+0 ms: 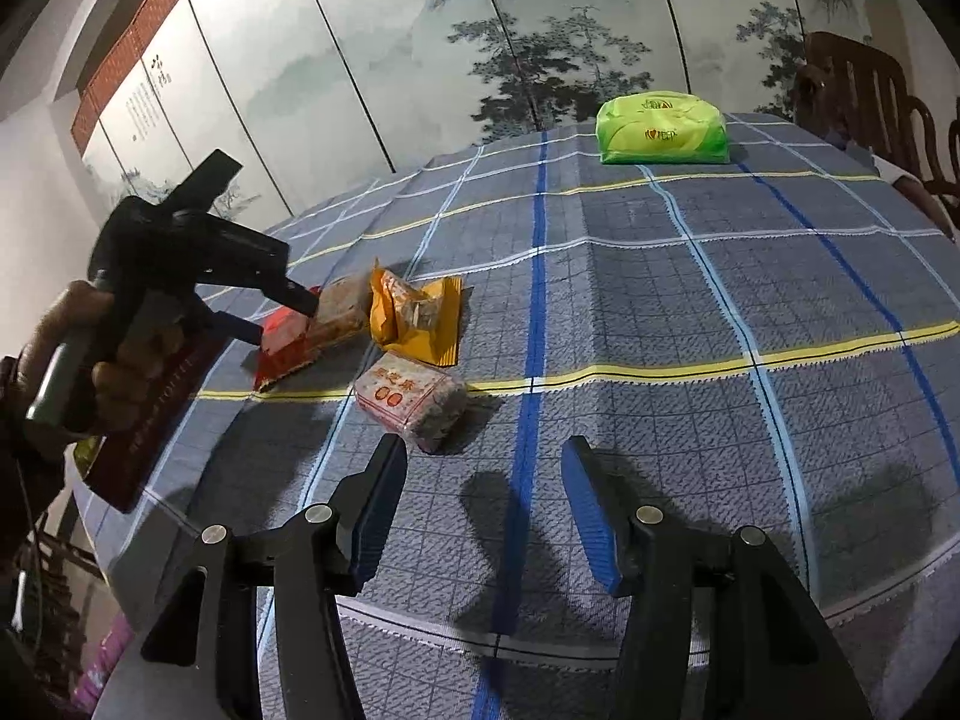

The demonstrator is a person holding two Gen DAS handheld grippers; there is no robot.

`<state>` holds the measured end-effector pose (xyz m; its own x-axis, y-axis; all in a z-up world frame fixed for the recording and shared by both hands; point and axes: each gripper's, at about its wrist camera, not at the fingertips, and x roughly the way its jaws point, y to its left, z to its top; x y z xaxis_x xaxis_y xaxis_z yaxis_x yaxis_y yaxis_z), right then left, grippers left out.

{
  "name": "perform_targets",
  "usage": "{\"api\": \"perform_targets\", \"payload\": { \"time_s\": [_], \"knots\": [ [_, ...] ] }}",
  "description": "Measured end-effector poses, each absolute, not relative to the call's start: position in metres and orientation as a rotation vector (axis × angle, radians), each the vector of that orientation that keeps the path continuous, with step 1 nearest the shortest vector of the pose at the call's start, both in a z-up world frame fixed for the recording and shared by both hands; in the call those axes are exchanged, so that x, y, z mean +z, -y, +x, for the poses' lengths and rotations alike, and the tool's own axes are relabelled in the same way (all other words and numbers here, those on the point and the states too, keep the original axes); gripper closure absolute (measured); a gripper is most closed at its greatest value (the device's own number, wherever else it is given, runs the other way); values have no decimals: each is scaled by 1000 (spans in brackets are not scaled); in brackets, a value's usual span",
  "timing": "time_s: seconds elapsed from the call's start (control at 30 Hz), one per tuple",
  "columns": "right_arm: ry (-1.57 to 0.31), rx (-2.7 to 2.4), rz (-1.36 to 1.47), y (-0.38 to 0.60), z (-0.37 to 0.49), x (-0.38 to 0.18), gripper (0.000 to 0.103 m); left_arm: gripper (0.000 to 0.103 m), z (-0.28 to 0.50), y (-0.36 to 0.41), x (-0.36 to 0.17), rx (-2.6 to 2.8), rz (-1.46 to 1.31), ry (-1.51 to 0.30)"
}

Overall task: Organize snacks
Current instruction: 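Grasp the red cake packet with the left gripper and lift it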

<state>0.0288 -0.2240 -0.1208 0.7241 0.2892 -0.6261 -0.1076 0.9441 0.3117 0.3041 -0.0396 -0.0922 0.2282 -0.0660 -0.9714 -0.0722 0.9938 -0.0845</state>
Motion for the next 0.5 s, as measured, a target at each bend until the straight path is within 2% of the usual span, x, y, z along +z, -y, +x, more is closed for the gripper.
{"api": "perform_targets", "payload": {
  "time_s": [0.1, 0.13, 0.17, 0.2, 0.5],
  "knots": [
    [-732, 230, 289, 228, 30, -121, 46, 41, 300, 50, -94, 47, -47, -1315],
    [-731, 229, 300, 230, 29, -121, 45, 47, 294, 49, -94, 58, -60, -1303],
    [-730, 230, 313, 232, 29, -122, 45, 58, 290, 49, -93, 59, -65, -1297],
    [-730, 231, 321, 233, 30, -122, 45, 63, 283, 48, -92, 45, -69, -1292],
    [-771, 256, 283, 227, 32, -121, 41, 64, 204, 37, -87, -139, -61, -1203]
  ]
}}
